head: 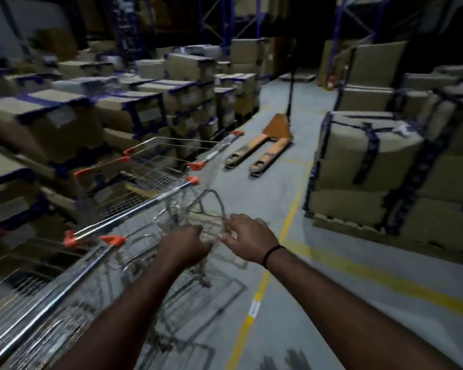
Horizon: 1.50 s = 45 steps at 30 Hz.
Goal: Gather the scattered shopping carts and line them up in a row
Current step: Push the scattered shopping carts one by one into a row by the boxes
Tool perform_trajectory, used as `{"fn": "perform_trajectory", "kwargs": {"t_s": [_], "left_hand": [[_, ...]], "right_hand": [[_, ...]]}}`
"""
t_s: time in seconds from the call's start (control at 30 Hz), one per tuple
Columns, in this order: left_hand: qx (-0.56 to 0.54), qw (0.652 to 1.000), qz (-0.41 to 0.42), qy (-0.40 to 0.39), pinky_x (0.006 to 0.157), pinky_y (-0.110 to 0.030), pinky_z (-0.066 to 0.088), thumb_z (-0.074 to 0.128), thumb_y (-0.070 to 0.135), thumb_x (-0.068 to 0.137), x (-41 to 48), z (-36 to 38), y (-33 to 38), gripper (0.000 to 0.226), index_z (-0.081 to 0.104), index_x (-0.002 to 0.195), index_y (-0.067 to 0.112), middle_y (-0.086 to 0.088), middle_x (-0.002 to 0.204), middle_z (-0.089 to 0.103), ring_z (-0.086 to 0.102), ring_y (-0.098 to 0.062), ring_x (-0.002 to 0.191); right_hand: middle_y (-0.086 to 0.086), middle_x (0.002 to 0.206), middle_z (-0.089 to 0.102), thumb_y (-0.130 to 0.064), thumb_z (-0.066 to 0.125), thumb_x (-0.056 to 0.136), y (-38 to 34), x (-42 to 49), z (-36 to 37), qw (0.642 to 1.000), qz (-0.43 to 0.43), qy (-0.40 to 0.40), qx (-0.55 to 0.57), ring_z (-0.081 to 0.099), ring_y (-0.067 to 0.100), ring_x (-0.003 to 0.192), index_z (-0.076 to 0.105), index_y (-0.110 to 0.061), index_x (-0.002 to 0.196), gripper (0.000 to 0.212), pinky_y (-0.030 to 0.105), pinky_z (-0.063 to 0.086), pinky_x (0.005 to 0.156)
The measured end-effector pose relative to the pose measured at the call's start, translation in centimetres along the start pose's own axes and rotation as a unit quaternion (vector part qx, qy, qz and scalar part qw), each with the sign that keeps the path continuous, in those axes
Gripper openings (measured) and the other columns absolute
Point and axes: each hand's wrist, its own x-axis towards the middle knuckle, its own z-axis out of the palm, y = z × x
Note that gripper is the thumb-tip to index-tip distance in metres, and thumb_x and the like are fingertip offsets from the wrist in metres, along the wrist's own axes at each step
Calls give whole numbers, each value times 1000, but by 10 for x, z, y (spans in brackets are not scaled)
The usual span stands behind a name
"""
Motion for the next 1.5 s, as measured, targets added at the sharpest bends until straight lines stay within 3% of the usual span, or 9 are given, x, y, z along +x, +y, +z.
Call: {"fn": "perform_trajectory", "kwargs": {"t_s": [0.3,0.67,1.07,1.5], "left_hand": [[22,983,178,-25,102,-41,47,55,66,87,12,52,203,74,49,146,23,-3,147,52,52,-27,130],[47,921,380,-65,101,-41,48,51,66,93,-28,87,431,76,35,155,26,0,158,40,47,-26,136],[49,779,618,-95,106,-42,45,52,63,94,-49,126,648,75,38,153,20,-6,156,42,46,-29,137],[24,643,752,-140,105,-49,45,56,61,92,-82,168,831,72,43,150,21,-7,151,45,46,-34,135]], "right_hand": [[6,160,32,-56,40,102,157,-147,-67,984,176,33,-5,27,24,147,39,-20,151,61,56,19,117],[2,161,31,-59,41,100,278,-324,-124,917,380,122,-2,25,21,148,37,-23,152,63,51,20,117],[2,161,32,-60,44,98,370,-457,-157,789,583,194,-33,26,19,148,40,-24,151,64,48,22,115],[2,162,29,-62,43,98,438,-541,-170,645,728,228,-31,22,17,150,38,-25,151,66,48,18,118]]}}
